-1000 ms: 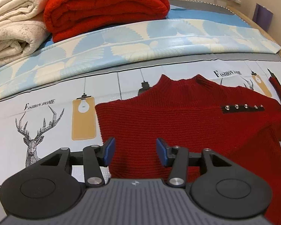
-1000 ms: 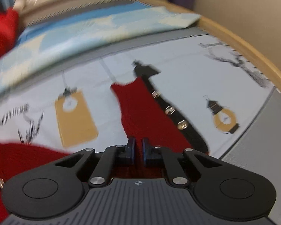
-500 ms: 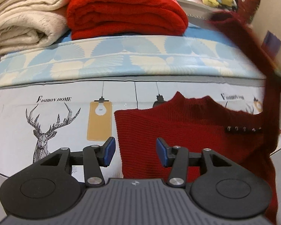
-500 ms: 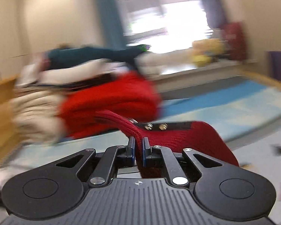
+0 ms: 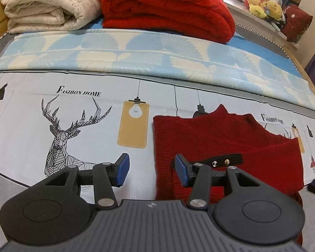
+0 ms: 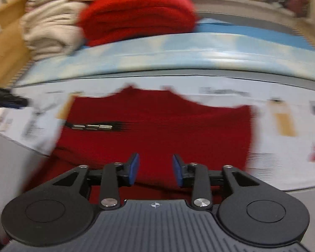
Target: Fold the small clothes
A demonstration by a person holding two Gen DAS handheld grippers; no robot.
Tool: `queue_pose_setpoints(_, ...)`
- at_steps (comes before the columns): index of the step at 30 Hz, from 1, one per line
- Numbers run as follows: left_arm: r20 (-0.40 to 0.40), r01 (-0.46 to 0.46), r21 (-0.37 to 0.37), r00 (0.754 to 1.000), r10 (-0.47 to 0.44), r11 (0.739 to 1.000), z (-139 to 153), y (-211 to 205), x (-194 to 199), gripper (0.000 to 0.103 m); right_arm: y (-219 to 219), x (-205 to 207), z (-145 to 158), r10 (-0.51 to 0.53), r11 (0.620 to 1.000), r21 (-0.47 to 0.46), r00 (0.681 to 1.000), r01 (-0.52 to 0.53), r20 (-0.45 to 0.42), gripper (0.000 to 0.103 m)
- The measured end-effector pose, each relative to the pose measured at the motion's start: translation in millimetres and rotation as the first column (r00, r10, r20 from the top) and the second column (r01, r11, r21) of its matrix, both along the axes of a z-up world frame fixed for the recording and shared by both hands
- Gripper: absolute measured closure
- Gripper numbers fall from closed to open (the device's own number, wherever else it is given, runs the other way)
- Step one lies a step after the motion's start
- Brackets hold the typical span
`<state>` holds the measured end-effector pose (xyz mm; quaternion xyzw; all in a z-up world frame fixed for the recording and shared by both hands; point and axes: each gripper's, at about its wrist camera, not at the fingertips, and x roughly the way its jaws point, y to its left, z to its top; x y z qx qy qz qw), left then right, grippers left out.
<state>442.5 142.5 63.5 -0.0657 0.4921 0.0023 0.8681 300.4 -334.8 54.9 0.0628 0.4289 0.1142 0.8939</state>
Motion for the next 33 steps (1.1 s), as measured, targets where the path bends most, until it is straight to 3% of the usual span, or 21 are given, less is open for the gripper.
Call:
queue_pose_setpoints(4,0.005,0.028,0.012,1.0,-0.028,1.0,0.8,-13.0,-3.3,0.05,-47.4,-8.7,-39.2,-0.123,0.992,-0.013,0.987,0.123,-0.099,0.052)
queue_pose_setpoints(7,0.011,0.048,0.022,0.999,-0.048,0.999,0.9,-22.4,-4.5,0.05,-46.2,-4.2,-75.1,-0.076,0.997,-0.006,0.971,0.076,-0.228,0.052)
queue_pose_setpoints(10,0.005,0.056,0.03,0.998,-0.056,0.998,-2.3,-29.4,-2.6,0.05,-37.1,2.9,-81.3,-0.062,0.996,-0.073,0.982,0.05,-0.176,0.052)
queue_pose_setpoints(12,-0.001,0.062,0.035,0.998,-0.062,0.997,-5.1,-33.2,-0.6,0.05,-43.1,5.4,-79.7,-0.108,0.994,-0.049,0.983,0.101,-0.148,0.053)
queue_pose_setpoints(13,-0.005,0.066,0.038,0.998,-0.066,0.997,-6.7,-35.6,0.6,0.05,-45.4,7.1,-78.2,-0.126,0.992,-0.031,0.983,0.123,-0.135,0.058)
queue_pose_setpoints(15,-0.01,0.074,0.041,0.997,-0.073,0.996,-9.6,-39.7,2.5,0.05,-46.2,12.5,-74.1,-0.134,0.991,-0.02,0.985,0.133,-0.109,0.085)
queue_pose_setpoints(17,-0.017,0.081,0.042,0.997,-0.081,0.996,-13.1,-43.6,3.4,0.05,-44.2,13.2,-64.2,-0.147,0.988,-0.053,0.985,0.142,-0.095,0.09)
queue_pose_setpoints(18,-0.021,0.088,0.044,0.996,-0.088,0.995,-14.8,-45.3,3.6,0.05,-47.9,17.2,-62.9,-0.173,0.983,-0.077,0.98,0.166,-0.099,0.103)
queue_pose_setpoints(21,-0.033,0.109,0.053,0.994,-0.107,0.993,-20.7,-51.1,5.7,0.05,-64.5,21.4,-67.2,-0.328,0.924,-0.243,0.939,0.296,-0.104,0.103)
queue_pose_setpoints(24,-0.041,0.113,0.048,0.993,-0.112,0.992,-25.1,-53.0,6.9,0.05,-82.9,19.7,-68.6,-0.339,0.938,-0.137,0.929,0.32,-0.151,0.103)
queue_pose_setpoints(28,-0.052,0.137,0.051,0.99,-0.134,0.989,-30.6,-60.2,6.4,0.05,-72.3,11.8,-36.8,-0.242,0.97,-0.003,0.97,0.242,0.041,0.096)
queue_pose_setpoints(30,-0.065,0.154,0.043,0.986,-0.151,0.987,-40.8,-66.2,5.5,0.05,-58.1,13.4,-37.1,-0.169,0.985,0.054,0.984,0.166,0.054,0.084)
queue_pose_setpoints(31,-0.087,0.17,0.035,0.982,-0.167,0.985,-51.3,-70.5,5.1,0.05,-49.4,16.0,-41.1,-0.133,0.99,0.053,0.99,0.13,0.052,0.075)
queue_pose_setpoints(33,-0.16,0.208,0.048,0.967,-0.199,0.977,-81.9,-80.0,3.8,0.05,-32.8,21.7,-57.0,-0.062,0.998,-0.005,0.998,0.062,0.021,0.071)
